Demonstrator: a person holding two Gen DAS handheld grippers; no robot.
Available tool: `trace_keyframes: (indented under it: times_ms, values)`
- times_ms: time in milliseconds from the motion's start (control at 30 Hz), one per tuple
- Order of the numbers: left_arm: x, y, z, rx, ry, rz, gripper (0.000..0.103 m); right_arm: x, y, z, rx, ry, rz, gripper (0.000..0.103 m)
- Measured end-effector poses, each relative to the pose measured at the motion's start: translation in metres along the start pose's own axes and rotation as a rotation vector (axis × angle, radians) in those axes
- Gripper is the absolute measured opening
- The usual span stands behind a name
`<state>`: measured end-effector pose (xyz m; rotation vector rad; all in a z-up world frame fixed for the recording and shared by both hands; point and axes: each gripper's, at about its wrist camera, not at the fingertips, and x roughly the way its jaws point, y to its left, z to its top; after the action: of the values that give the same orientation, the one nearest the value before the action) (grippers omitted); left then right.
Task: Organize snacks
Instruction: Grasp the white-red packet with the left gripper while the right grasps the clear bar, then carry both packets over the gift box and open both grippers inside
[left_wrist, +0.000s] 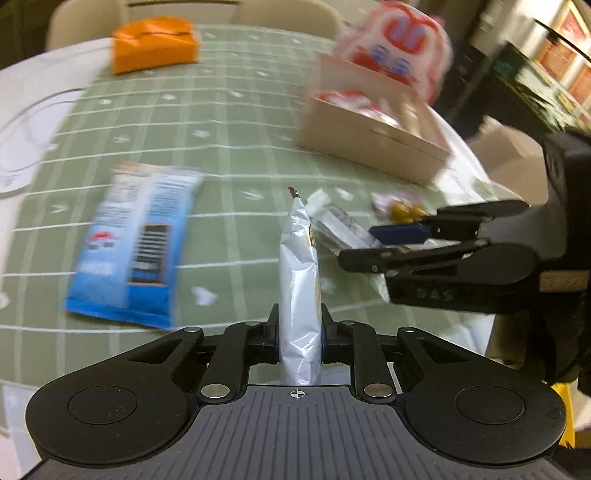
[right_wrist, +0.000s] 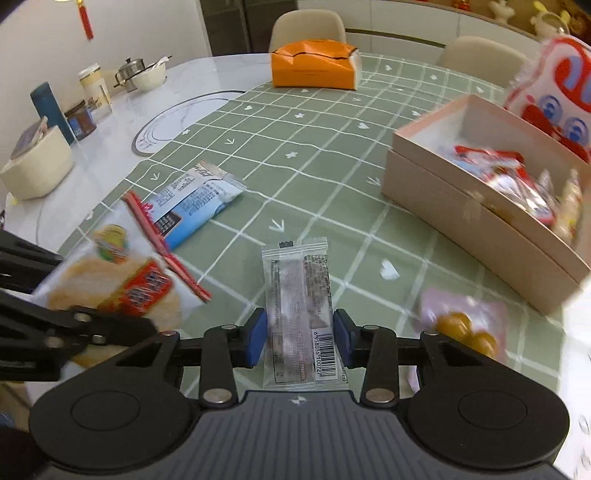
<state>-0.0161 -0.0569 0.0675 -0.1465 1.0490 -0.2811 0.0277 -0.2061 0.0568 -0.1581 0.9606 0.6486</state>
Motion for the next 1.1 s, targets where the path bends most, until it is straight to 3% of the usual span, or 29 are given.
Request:
trace_keyframes:
  times_ms: [167, 300, 400, 567, 733, 767, 833, 933, 1000, 1100]
  values:
    - [0.011, -0.034, 0.009, 0.097, 0.053, -0.106, 0.021, -0.044, -0.024, -0.015, 0.067, 0.004, -0.045, 0.039]
    - [0.007, -0.053, 0.039, 0.145, -0.003, -0.154, 0.021, -0.082, -0.039, -0.017, 0.087, -0.053, -0.094, 0.039]
    - [0.001, -0.061, 0.078, 0.166, -0.083, -0.17, 0.021, -0.109, -0.056, 0.001, 0.115, -0.137, -0.134, 0.039]
    - [-0.001, -0.068, 0.163, 0.197, -0.226, -0.182, 0.021, -0.135, -0.096, 0.059, 0.144, -0.282, -0.205, 0.039]
    - [0.007, -0.071, 0.249, 0.139, -0.357, -0.178, 0.024, -0.114, -0.135, 0.099, 0.171, -0.295, -0.241, 0.047]
    - [0.017, -0.072, 0.265, 0.119, -0.352, -0.205, 0.026, -0.107, -0.14, 0.102, 0.176, -0.283, -0.252, 0.047]
    - [0.049, -0.07, 0.286, 0.075, -0.265, -0.239, 0.027, -0.095, -0.148, 0.1, 0.191, -0.259, -0.267, 0.048]
    - [0.11, -0.072, 0.289, 0.084, -0.089, -0.191, 0.027, -0.083, -0.153, 0.081, 0.212, -0.222, -0.242, 0.048]
    - [0.125, -0.07, 0.281, 0.095, -0.062, -0.141, 0.027, -0.077, -0.155, 0.065, 0.203, -0.199, -0.244, 0.048]
    - [0.122, -0.051, 0.267, 0.042, -0.084, -0.15, 0.027, -0.066, -0.155, 0.047, 0.186, -0.154, -0.26, 0.049]
